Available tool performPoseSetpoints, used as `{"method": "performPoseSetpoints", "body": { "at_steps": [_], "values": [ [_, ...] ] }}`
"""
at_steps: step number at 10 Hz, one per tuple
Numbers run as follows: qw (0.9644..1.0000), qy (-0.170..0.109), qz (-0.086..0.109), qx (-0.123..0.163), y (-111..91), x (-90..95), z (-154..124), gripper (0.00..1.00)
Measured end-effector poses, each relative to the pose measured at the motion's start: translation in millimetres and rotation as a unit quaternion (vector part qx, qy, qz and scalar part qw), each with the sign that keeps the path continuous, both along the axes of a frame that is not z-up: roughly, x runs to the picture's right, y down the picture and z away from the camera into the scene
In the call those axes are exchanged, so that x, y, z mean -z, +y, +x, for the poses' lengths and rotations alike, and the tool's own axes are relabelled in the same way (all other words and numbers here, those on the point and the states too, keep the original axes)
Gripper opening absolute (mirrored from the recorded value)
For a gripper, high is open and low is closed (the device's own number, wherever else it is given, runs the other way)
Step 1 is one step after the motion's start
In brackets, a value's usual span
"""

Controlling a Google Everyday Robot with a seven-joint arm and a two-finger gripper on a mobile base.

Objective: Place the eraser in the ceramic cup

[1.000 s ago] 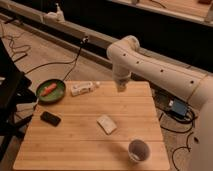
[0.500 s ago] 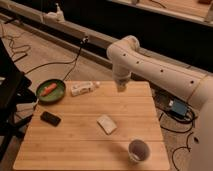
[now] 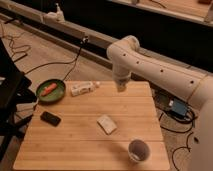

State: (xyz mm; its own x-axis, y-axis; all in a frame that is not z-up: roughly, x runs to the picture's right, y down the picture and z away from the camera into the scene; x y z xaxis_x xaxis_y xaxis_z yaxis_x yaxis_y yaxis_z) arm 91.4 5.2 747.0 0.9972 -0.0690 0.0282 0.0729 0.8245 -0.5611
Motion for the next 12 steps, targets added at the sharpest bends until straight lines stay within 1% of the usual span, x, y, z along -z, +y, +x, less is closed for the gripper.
{"method": "performPoseSetpoints", "body": {
  "at_steps": [1, 2, 4, 5, 6, 7, 8, 9, 10, 11, 12],
  "values": [
    [1.0, -0.001, -0.001, -0.001, 0, -0.9, -1, 0.21],
    [0.9999, -0.01, -0.001, -0.008, 2, -5.3, -9, 0.21],
    [0.9983, -0.051, -0.007, -0.027, 11, -12.7, -46, 0.21],
    [0.9964, -0.075, -0.012, -0.038, 17, -15.5, -67, 0.2],
    [0.9945, -0.093, -0.014, -0.047, 22, -17.2, -82, 0.15],
    [0.9914, -0.118, -0.015, -0.055, 27, -17.0, -103, 0.06],
    [0.9869, -0.148, -0.018, -0.06, 34, -15.4, -129, 0.01],
    [0.9833, -0.17, -0.02, -0.061, 40, -15.1, -149, 0.02],
    [0.9808, -0.184, -0.022, -0.061, 45, -15.5, -163, 0.06],
    [0.9774, -0.201, -0.024, -0.061, 53, -18.0, -182, 0.16],
    [0.9738, -0.218, -0.027, -0.056, 63, -23.1, -204, 0.28]
  ]
}}
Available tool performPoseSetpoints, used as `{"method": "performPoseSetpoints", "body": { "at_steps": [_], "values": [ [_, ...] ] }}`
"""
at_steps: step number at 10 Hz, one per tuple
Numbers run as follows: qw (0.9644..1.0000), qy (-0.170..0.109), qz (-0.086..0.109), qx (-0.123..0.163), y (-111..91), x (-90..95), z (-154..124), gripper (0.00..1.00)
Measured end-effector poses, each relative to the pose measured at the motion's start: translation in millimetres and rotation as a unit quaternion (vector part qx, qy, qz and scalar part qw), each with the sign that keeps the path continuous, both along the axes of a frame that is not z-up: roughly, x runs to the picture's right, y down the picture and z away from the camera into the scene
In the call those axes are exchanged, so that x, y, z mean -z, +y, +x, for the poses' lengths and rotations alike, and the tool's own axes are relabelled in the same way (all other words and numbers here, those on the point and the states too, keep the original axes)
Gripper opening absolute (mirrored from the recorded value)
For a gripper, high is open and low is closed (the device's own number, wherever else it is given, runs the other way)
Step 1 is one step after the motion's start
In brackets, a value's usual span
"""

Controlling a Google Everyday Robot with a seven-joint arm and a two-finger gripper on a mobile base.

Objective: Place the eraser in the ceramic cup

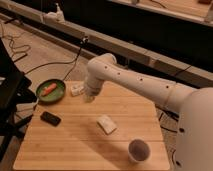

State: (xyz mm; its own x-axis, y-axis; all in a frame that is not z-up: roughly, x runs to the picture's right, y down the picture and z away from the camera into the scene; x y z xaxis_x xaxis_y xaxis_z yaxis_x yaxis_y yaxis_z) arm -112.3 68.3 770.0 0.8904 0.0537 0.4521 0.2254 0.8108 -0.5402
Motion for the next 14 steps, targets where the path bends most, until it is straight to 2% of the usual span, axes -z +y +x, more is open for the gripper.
{"method": "performPoseSetpoints", "body": {
  "at_steps": [2, 3, 4, 6, 10, 11, 13, 14],
  "values": [
    [0.9997, -0.021, -0.004, 0.014, 18, -15.8, -35, 0.5],
    [0.9995, -0.025, -0.006, 0.016, 23, -22.1, -43, 0.57],
    [0.9994, -0.03, -0.01, 0.013, 29, -31.1, -58, 0.69],
    [0.999, -0.04, -0.018, -0.002, 35, -41.0, -87, 0.8],
    [0.999, -0.04, -0.019, -0.002, 36, -41.3, -89, 0.8],
    [0.9993, -0.033, -0.02, -0.001, 37, -43.7, -83, 0.8],
    [0.9985, -0.012, -0.05, 0.022, 62, -56.3, -76, 0.8],
    [0.9974, -0.011, -0.065, 0.029, 76, -62.4, -85, 0.8]
  ]
}}
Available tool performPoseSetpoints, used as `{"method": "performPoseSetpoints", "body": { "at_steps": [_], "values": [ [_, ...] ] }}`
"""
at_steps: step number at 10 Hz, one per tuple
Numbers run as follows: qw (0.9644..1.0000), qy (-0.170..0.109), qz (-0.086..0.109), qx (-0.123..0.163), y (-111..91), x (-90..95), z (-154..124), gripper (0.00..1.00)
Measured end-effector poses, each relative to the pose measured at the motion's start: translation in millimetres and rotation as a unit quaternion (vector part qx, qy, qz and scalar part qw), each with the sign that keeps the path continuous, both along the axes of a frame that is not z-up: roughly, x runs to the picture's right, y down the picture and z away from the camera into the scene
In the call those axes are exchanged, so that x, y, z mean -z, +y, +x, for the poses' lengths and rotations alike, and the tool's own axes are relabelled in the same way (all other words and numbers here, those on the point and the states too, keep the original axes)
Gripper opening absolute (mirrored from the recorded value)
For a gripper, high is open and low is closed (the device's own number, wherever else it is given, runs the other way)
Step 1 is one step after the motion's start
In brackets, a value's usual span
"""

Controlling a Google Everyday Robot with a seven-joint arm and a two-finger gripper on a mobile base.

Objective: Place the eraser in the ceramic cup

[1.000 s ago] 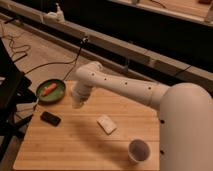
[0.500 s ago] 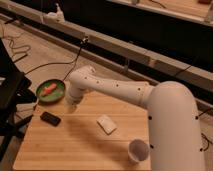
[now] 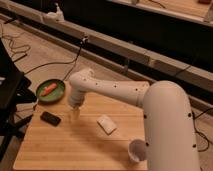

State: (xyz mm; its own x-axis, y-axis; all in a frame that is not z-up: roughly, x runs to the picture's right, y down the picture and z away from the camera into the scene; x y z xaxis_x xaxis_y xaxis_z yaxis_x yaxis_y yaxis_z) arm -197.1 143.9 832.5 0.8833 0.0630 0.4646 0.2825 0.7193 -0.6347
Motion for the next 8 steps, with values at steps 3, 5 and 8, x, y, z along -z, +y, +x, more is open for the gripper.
{"method": "performPoseSetpoints", "body": {
  "at_steps": [3, 5, 8],
  "values": [
    [0.9994, -0.014, -0.03, -0.01, 22, -17.0, -35, 0.8],
    [0.9987, -0.032, -0.03, -0.028, 19, -25.9, -59, 0.8],
    [0.9962, -0.061, -0.024, -0.058, 18, -37.2, -89, 0.8]
  ]
}}
